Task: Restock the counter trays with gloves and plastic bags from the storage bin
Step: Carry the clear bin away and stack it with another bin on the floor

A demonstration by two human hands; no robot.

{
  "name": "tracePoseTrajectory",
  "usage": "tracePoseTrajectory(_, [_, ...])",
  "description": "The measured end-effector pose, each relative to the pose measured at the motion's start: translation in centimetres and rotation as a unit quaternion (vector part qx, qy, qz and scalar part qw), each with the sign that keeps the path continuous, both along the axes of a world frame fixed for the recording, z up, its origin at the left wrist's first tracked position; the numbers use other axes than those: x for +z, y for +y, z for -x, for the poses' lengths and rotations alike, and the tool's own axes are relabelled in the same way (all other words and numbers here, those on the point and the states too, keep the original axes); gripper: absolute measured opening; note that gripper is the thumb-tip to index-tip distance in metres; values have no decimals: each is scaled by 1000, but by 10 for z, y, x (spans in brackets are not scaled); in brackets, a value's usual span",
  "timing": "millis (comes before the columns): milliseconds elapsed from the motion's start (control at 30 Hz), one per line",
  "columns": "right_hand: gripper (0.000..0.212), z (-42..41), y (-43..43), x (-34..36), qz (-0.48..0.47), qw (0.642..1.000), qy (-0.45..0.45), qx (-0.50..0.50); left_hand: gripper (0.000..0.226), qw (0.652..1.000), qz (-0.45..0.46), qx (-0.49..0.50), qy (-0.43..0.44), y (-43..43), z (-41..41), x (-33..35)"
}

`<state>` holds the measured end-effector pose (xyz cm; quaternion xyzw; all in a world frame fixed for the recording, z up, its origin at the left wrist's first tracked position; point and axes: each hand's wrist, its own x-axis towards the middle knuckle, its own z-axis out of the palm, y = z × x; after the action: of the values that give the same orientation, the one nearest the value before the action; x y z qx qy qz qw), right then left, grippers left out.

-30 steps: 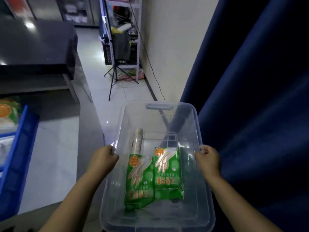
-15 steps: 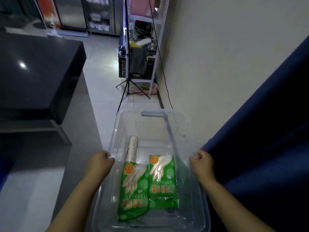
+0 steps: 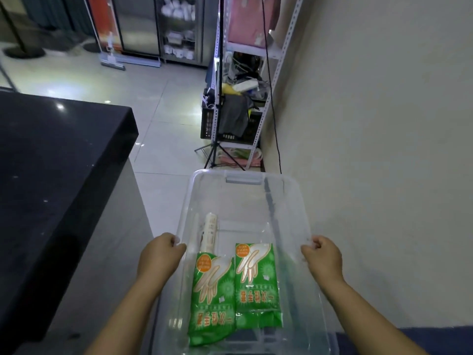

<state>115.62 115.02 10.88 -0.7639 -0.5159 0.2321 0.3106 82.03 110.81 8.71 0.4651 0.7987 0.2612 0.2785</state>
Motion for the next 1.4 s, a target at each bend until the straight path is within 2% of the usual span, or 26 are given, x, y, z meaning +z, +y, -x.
tracePoseTrajectory(67, [13, 8, 38, -6, 10, 1000, 10, 15, 8, 1000, -3, 17, -4, 27, 5, -3])
tracePoseTrajectory(200, [23, 28, 124, -22, 4, 998, 32, 52, 6, 998, 5, 50, 22, 96, 20, -7])
tracePoseTrajectory(300, [9, 44, 199, -26, 23, 995, 55, 81, 8, 996, 9, 82, 35, 156, 29, -7])
tracePoseTrajectory(433, [23, 60, 301, -27, 24, 990, 53, 130, 9, 992, 21, 114, 52, 231, 40, -1])
tracePoseTrajectory(533, [11, 76, 370, -25, 20, 987, 49, 150, 11, 989, 25, 142, 41, 279, 49, -2])
tracePoseTrajectory(600, [15, 89, 405, -25, 20, 984, 53, 166, 10, 986, 44, 160, 28, 304, 54, -3])
tracePoseTrajectory(733, [9, 116, 469, -30, 40, 980, 57, 184, 6, 981, 72, 180, 12, 352, 73, -8])
tracePoseTrajectory(867, [22, 148, 525, -32, 51, 981, 70, 172, 9, 979, 79, 187, 16, 416, 103, -12])
tracePoseTrajectory(1033, [4, 177, 584, -22, 46, 991, 59, 112, 15, 980, 58, 191, -13, 507, 137, -10])
tracePoseTrajectory(1200, [29, 211, 646, -10, 22, 993, 60, 96, 4, 979, 37, 195, -52, 582, 172, -9])
tracePoseTrajectory(1300, [26, 236, 682, -12, 28, 992, 60, 106, 18, 976, 37, 203, -64, 609, 197, -13])
tracePoseTrajectory(1400, [25, 271, 726, -17, 49, 988, 75, 126, 20, 974, 39, 215, -66, 642, 229, -15])
